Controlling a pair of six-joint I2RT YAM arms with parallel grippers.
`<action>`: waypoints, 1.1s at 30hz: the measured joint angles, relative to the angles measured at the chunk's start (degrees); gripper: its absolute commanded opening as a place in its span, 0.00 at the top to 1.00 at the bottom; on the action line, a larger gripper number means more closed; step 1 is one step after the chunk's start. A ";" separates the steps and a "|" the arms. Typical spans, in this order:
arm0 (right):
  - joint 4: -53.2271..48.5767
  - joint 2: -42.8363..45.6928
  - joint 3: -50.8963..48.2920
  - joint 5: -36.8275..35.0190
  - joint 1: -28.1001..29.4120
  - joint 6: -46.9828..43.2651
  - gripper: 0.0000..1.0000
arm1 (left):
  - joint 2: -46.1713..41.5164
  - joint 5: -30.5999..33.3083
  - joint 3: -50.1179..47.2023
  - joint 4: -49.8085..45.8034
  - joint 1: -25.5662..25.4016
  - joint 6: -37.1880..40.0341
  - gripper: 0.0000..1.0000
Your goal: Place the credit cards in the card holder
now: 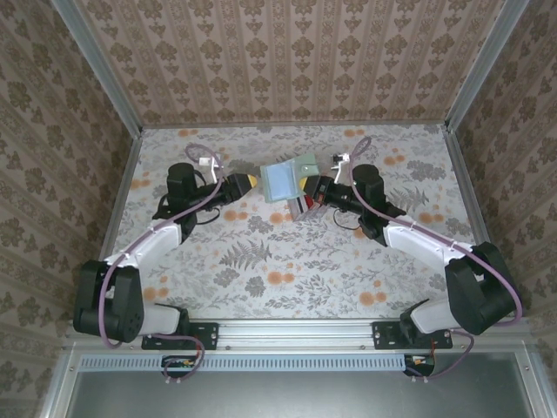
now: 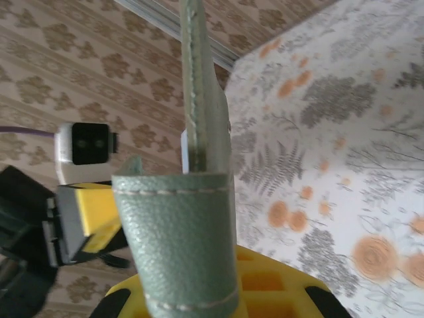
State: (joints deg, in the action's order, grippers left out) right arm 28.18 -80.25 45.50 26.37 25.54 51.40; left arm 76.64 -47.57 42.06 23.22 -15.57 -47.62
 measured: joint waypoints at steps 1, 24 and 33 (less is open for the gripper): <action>1.07 -0.09 0.13 0.28 -0.02 0.74 1.00 | 0.46 -0.17 0.00 1.09 -0.17 -0.79 0.45; -0.52 -3.39 2.71 2.27 -0.52 4.70 0.53 | 4.59 -4.48 3.04 5.33 -1.55 -5.25 1.00; -25.29 -2.82 7.32 -6.45 -0.55 -9.64 0.45 | 0.48 10.36 28.96 -54.84 1.42 25.88 1.00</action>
State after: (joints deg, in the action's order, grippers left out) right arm 2.90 -83.07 52.82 19.92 24.99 41.76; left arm 77.12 -37.21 71.02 -31.62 -14.15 -21.74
